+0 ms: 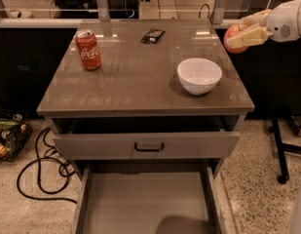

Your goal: Pick apple from middle drawer and place on counter

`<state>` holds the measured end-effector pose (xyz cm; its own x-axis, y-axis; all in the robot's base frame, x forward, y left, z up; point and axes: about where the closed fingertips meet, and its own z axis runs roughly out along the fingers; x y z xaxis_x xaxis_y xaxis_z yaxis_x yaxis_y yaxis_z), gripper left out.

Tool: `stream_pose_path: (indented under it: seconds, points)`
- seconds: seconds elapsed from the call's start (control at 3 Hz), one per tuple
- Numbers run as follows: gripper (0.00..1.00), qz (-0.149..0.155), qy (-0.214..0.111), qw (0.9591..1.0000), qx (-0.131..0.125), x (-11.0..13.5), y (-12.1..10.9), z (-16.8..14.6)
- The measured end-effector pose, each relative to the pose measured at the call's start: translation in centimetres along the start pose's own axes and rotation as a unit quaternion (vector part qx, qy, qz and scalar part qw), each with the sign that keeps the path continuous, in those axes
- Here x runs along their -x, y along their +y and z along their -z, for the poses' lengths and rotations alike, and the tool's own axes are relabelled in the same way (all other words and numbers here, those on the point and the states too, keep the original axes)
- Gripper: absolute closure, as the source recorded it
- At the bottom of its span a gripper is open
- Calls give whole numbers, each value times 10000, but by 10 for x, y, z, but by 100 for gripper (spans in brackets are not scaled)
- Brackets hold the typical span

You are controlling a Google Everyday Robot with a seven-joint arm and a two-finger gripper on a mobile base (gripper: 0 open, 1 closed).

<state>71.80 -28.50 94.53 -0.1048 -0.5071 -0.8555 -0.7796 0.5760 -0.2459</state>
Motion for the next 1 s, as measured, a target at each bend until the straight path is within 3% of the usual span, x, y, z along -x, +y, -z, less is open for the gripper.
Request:
stream_pose_path:
  seconds: [0.33,1.0]
  points:
    - [100,24,-44,9993,359,0,0,-46]
    - [100,-20,-168,9970,760,-8,9,-90]
